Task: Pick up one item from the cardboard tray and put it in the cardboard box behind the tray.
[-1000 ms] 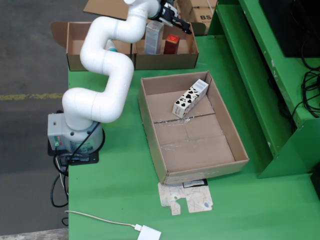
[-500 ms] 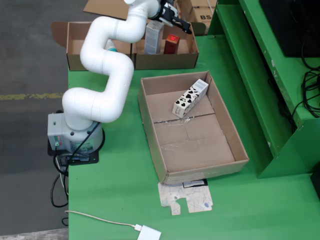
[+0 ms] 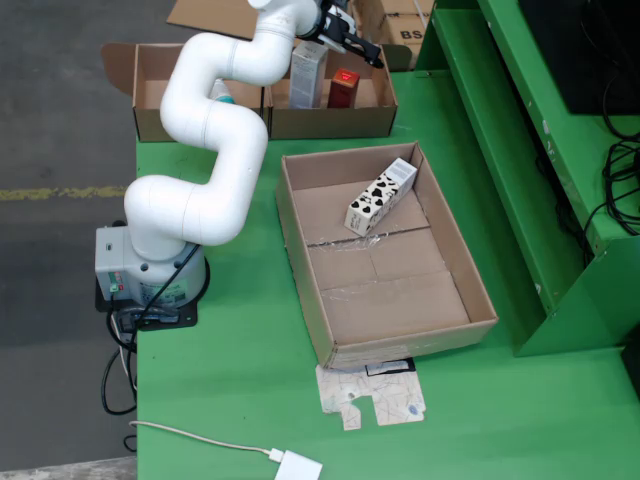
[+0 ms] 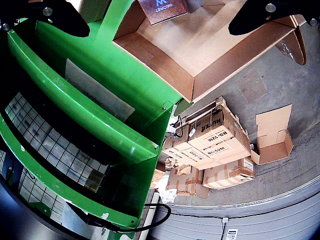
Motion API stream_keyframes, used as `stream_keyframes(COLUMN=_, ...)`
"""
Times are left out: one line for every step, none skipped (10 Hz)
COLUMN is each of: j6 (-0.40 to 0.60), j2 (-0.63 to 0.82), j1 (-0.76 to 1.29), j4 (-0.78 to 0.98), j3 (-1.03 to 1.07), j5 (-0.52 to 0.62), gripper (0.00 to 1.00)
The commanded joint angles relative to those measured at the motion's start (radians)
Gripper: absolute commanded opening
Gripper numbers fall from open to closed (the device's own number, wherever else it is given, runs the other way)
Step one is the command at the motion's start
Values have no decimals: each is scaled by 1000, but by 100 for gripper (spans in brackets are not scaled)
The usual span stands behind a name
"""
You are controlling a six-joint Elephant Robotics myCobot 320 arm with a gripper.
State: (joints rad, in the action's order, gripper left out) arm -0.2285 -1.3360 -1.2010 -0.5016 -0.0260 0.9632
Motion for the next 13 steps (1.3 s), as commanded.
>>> stream_keyframes(j6=-2, j2=28, j1=-4, j4=-10, j3=26, j5=-10, gripper=100)
stream_keyframes(j6=-2, j2=28, j1=-4, j4=-10, j3=26, j5=-10, gripper=100)
stream_keyframes(j6=-2, j2=28, j1=-4, j4=-10, j3=26, j5=-10, gripper=100)
stream_keyframes(j6=-2, j2=28, j1=-4, j4=-10, j3=26, j5=-10, gripper=100)
stream_keyframes(j6=-2, j2=28, j1=-4, j4=-10, j3=26, j5=-10, gripper=100)
stream_keyframes(j6=-2, j2=28, j1=-4, j4=-10, j3=26, j5=-10, gripper=100)
stream_keyframes(j6=-2, j2=28, j1=-4, j4=-10, j3=26, j5=-10, gripper=100)
stream_keyframes(j6=1, j2=55, j1=-11, j4=-10, j3=26, j5=-10, gripper=100)
stream_keyframes(j6=9, j2=84, j1=-19, j4=-10, j3=26, j5=-10, gripper=100)
stream_keyframes(j6=30, j2=114, j1=-31, j4=-10, j3=26, j5=-10, gripper=100)
stream_keyframes(j6=51, j2=143, j1=-35, j4=-10, j3=26, j5=-10, gripper=100)
stream_keyframes(j6=68, j2=169, j1=-26, j4=-10, j3=26, j5=-10, gripper=100)
stream_keyframes(j6=57, j2=169, j1=-26, j4=-10, j3=26, j5=-10, gripper=100)
